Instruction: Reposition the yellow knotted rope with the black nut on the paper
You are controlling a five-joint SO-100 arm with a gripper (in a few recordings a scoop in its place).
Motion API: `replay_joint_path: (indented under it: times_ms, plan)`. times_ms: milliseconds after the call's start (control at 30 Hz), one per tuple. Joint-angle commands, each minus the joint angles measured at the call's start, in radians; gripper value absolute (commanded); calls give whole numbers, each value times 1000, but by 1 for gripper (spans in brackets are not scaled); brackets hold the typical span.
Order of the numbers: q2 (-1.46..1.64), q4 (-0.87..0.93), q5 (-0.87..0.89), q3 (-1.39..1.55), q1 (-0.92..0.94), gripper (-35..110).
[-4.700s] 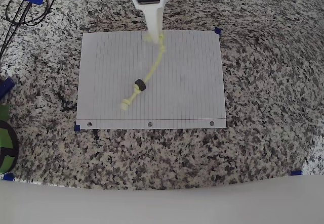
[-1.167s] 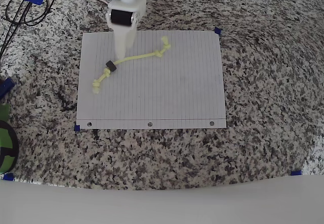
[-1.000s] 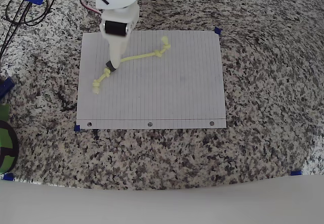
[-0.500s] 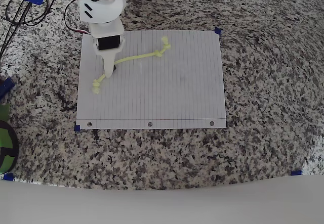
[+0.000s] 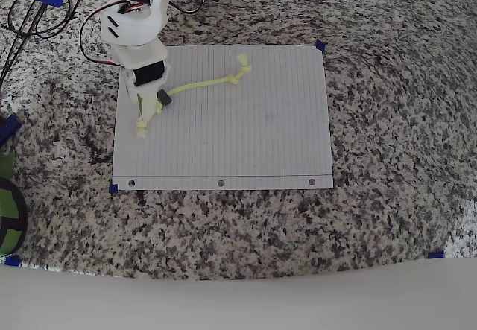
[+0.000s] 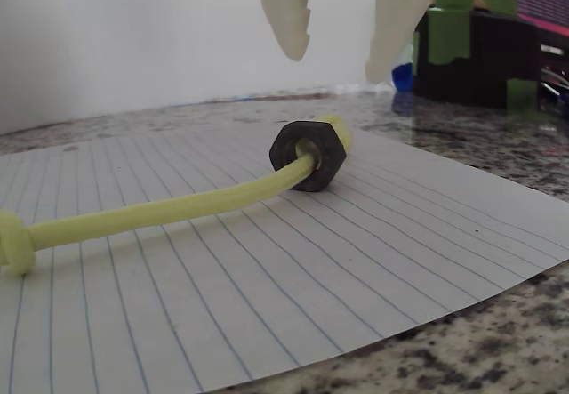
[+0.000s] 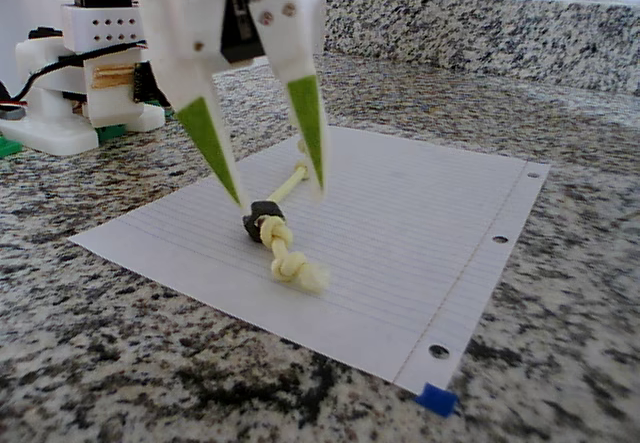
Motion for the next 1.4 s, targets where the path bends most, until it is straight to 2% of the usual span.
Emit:
replay_joint_path:
  times_ms: [0,1367]
  plan:
    - [-25,-20,14,-49,11,44]
    - [-225,-74,3,-137,-17,34]
